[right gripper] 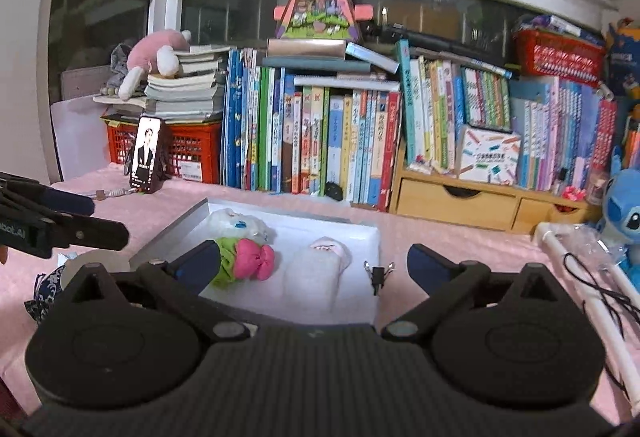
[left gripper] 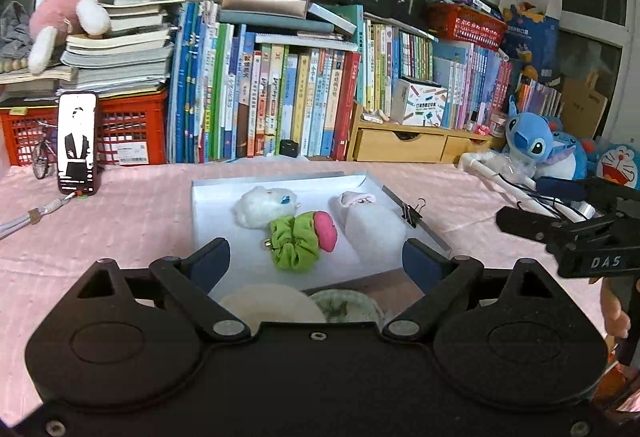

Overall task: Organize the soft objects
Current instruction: 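Withdraw both tools from the tray toward the pouch and gold bow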

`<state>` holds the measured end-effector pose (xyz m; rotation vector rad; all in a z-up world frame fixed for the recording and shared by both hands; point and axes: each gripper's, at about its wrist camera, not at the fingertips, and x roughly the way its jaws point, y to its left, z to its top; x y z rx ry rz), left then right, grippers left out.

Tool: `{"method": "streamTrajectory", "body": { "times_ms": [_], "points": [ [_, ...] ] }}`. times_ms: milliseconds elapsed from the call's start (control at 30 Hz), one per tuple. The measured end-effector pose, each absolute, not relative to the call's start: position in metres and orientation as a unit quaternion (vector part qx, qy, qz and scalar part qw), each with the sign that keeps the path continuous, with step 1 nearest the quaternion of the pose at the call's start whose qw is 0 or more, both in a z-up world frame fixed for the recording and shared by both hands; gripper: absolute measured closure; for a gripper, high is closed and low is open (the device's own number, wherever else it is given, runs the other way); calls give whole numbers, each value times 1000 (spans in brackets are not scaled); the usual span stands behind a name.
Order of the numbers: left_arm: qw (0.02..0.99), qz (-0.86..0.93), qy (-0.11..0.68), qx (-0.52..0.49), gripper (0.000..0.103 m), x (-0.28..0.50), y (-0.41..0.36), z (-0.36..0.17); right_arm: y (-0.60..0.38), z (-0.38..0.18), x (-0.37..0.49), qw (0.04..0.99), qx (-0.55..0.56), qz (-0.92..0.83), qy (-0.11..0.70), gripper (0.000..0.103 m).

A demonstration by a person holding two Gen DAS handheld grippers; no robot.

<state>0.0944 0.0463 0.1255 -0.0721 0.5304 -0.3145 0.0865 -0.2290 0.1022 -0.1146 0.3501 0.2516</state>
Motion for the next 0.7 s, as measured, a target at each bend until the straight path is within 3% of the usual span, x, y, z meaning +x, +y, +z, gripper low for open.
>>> {"method": "streamTrajectory", "body": {
  "times_ms": [700],
  "points": [
    [965, -90, 245, -16, 8, 21, 72, 72, -270, 44, 41, 983, -9, 59, 176, 0]
  ]
}}
